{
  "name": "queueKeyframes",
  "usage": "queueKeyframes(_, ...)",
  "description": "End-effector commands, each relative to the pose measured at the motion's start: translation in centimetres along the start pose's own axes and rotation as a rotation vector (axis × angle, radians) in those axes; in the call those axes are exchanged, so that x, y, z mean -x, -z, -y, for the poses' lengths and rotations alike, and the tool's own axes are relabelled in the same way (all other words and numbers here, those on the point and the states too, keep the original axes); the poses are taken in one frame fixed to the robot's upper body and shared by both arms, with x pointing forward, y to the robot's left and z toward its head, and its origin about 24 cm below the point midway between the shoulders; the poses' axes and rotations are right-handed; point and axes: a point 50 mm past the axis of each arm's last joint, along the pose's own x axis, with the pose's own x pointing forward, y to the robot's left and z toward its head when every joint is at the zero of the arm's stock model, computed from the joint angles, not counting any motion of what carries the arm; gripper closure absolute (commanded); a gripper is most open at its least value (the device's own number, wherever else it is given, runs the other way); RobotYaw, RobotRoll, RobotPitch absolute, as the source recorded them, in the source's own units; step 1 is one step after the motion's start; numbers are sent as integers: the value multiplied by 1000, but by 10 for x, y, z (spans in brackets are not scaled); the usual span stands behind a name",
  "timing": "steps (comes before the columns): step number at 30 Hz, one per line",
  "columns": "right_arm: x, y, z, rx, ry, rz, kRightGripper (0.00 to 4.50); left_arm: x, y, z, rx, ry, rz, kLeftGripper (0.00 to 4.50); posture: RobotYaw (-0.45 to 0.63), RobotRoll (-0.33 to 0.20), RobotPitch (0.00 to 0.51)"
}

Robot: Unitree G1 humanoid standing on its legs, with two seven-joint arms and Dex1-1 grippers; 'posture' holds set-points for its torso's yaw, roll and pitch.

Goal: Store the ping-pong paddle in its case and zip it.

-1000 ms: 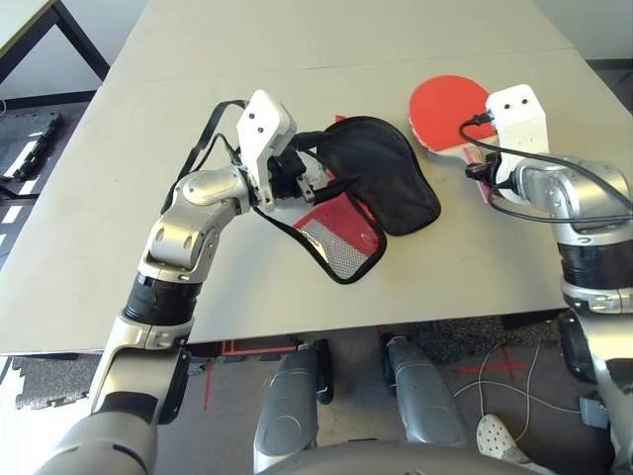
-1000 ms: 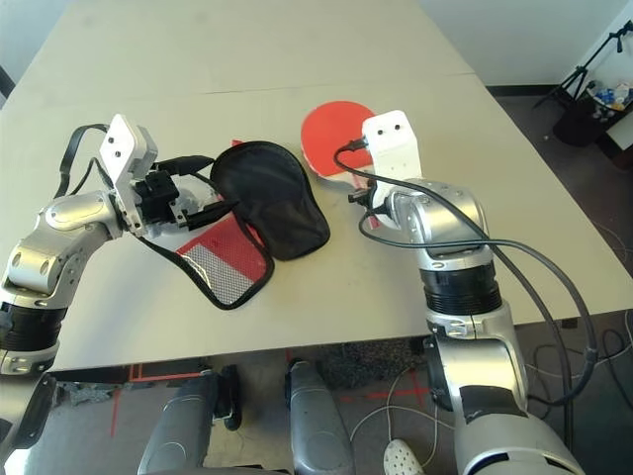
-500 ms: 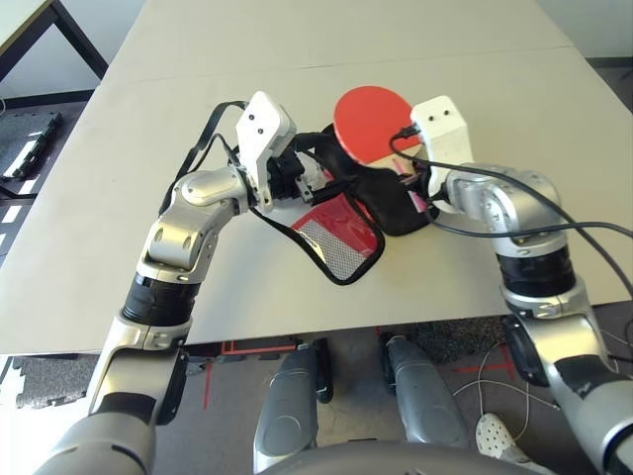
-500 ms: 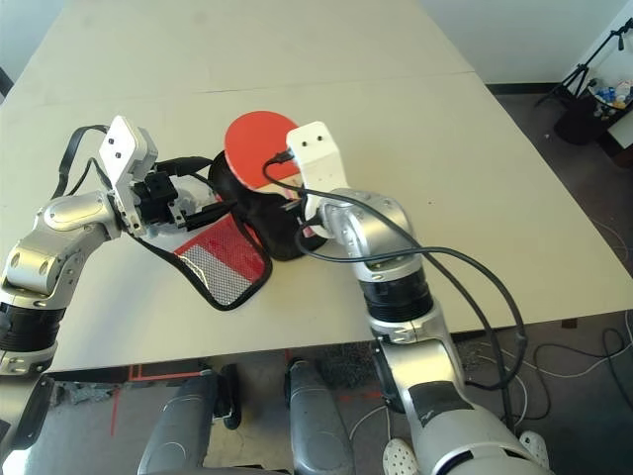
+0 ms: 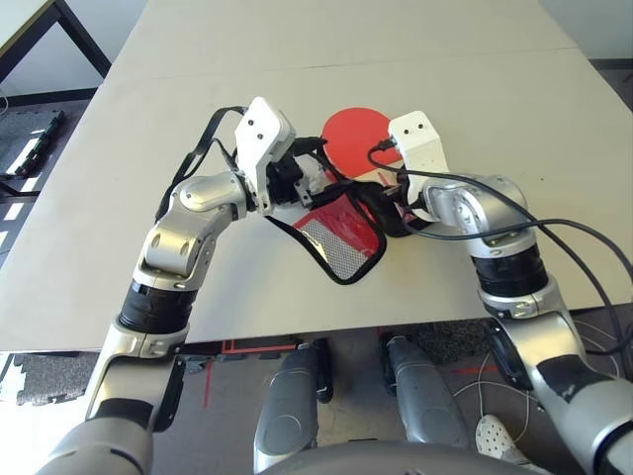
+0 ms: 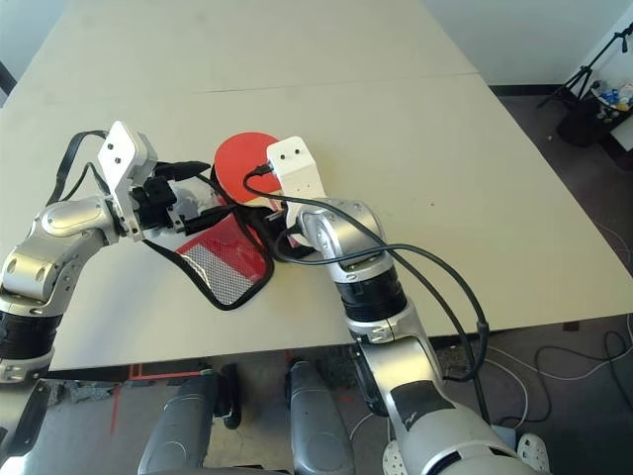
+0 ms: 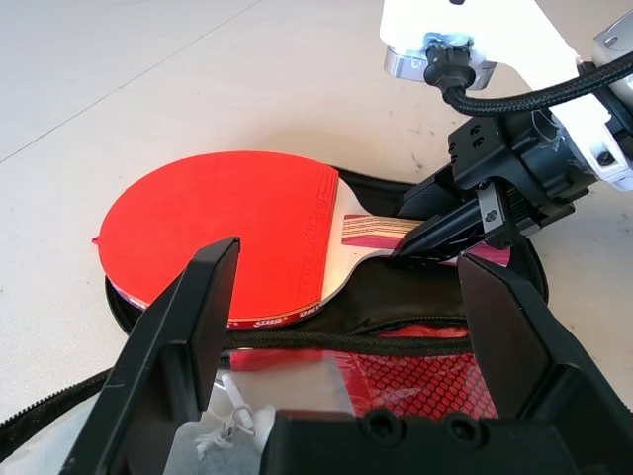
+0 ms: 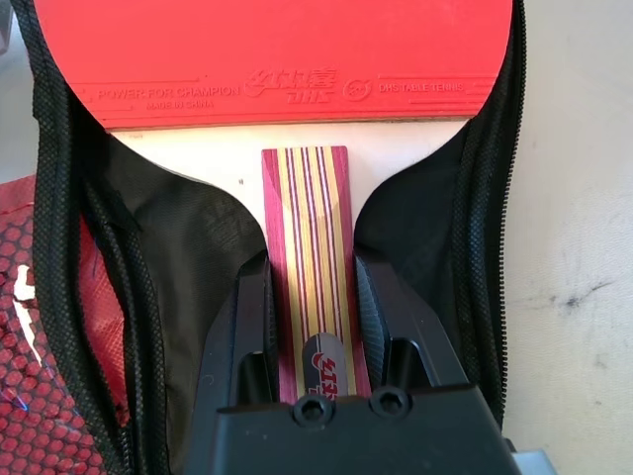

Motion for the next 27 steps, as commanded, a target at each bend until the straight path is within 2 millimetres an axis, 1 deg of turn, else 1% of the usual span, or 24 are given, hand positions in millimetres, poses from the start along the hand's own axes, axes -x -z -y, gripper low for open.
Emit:
queueKeyframes(1, -3, 4, -1, -13, 6, -37, 3381, 2, 1, 1, -2, -2, -8, 0, 28, 0, 230)
queueKeyframes(11, -4, 8, -1, -54, 11, -81, 3381, 1, 1, 1, -1, 1, -6, 0, 22, 0, 229)
queueKeyframes(14, -3, 10, -3, -55, -37, -104, 3381, 0, 1, 1, 1, 2, -6, 0, 20, 0, 229)
queueKeyframes(15, -2, 11, -3, -54, -46, -107, 2646, 0, 1, 1, 1, 2, -6, 0, 20, 0, 229)
queueKeyframes(21, 3, 9, -2, -25, -91, -100, 958, -1, 2, 2, 2, 5, -6, 0, 14, 0, 228)
queueKeyframes(22, 4, 9, -1, -21, -91, -100, 581, -1, 2, 2, 2, 5, -6, 0, 15, 0, 229)
queueKeyframes(24, 7, 8, 5, -13, -94, -95, 30, -1, 2, 1, 2, 6, -5, 0, 15, 0, 228)
queueKeyframes(27, 15, 6, 14, 3, -109, -82, 30, 0, 2, 1, 1, 6, -7, 0, 14, 0, 228)
